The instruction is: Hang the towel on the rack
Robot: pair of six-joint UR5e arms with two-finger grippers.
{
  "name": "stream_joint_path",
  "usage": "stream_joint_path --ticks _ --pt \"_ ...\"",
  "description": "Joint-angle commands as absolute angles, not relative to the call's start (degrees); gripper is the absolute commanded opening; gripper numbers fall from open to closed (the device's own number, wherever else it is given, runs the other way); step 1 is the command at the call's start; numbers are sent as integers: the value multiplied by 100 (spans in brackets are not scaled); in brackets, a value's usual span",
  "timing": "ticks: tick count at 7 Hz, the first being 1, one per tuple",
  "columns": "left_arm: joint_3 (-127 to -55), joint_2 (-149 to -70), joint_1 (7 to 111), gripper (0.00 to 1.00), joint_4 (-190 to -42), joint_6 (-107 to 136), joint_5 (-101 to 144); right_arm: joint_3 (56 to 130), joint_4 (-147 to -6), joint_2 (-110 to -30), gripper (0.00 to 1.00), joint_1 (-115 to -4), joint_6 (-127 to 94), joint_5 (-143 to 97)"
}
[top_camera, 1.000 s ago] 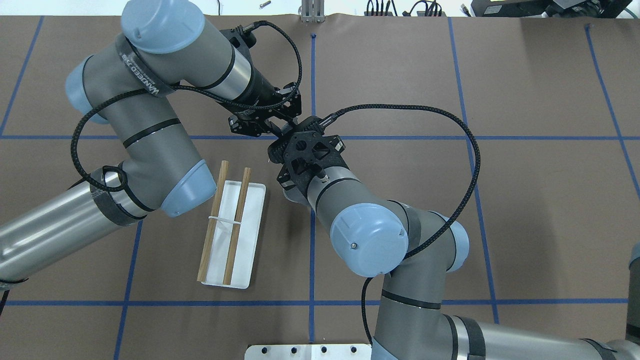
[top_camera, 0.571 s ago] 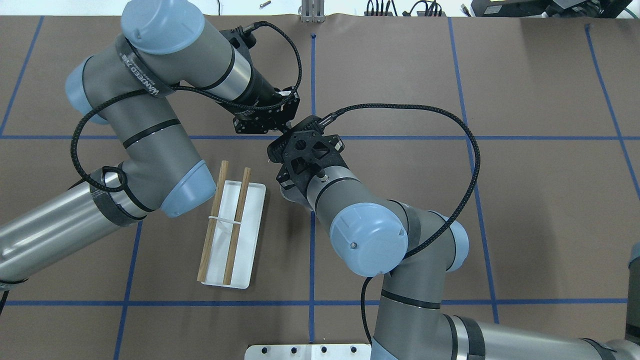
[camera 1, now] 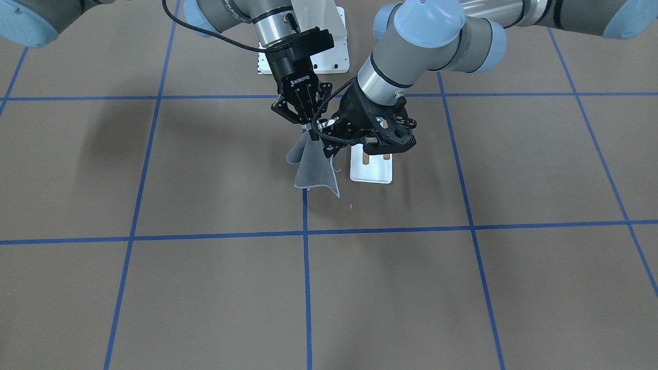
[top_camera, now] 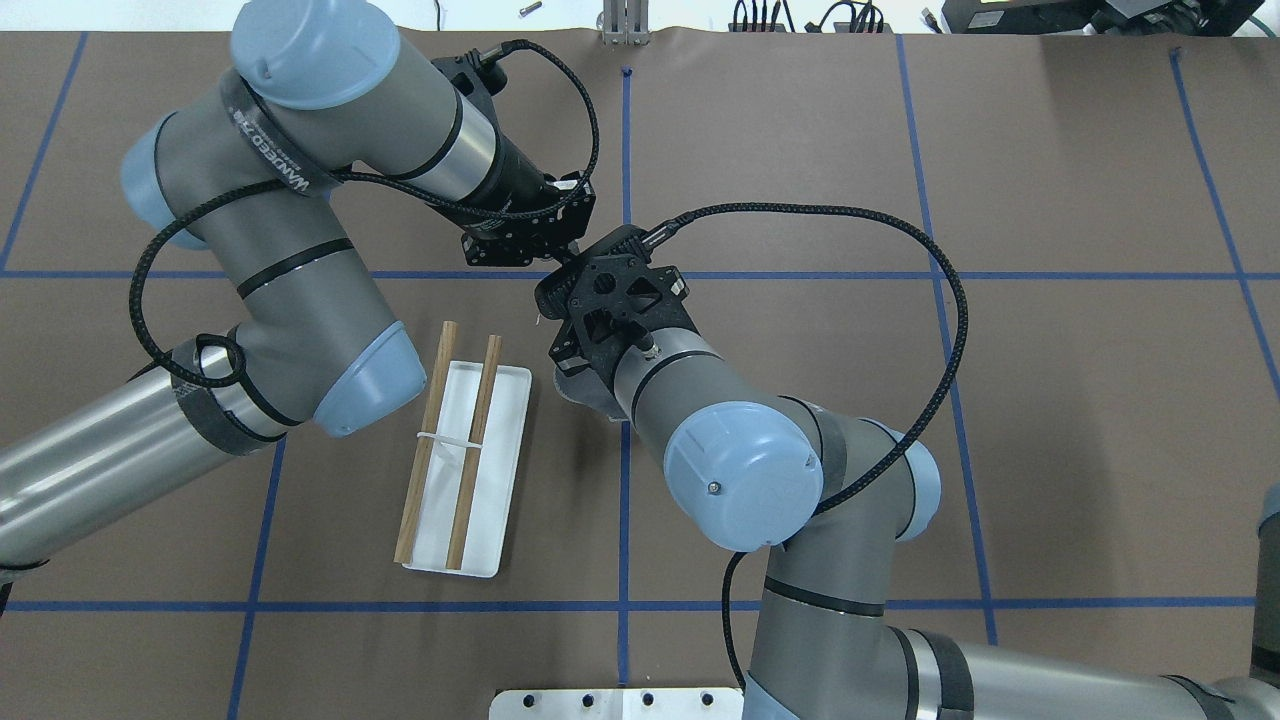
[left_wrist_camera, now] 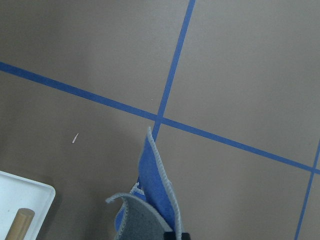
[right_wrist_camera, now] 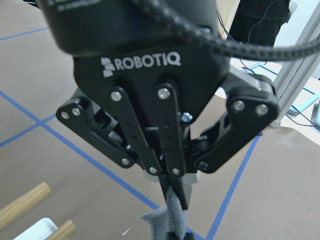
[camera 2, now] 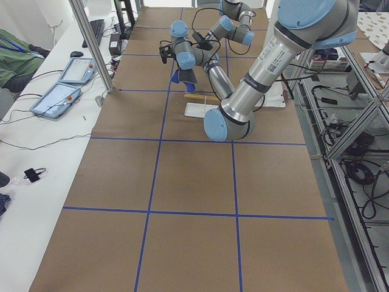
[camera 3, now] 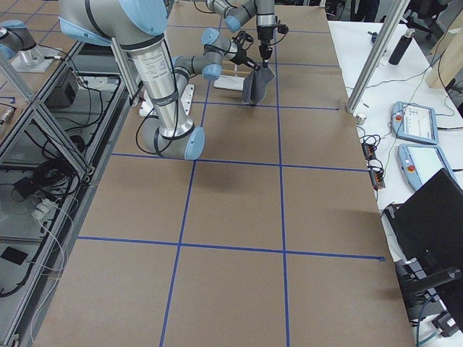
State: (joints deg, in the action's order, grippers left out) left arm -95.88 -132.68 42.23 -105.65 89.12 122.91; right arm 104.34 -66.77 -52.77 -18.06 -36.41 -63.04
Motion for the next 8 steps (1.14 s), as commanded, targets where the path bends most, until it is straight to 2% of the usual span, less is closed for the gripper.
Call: stream_joint_path --ticks 1,3,5,8 --pt "-9632 -13263 4254 0 -10564 8912 12287 10677 -6680 -5291 98 -1950 -4461 -6895" --pt "-9772 -13228 4298 0 -10564 8912 12261 10890 -6732 -5439 100 -2755 -5138 -8437" --pt "-10280 -12913 4263 0 -10556 8912 12243 10776 -6759 -5895 100 -3616 -5544 -9390" --pt "-10835 -12631 3598 0 -10556 8921 11684 10118 -7610 -6064 100 -5243 -5380 -11334"
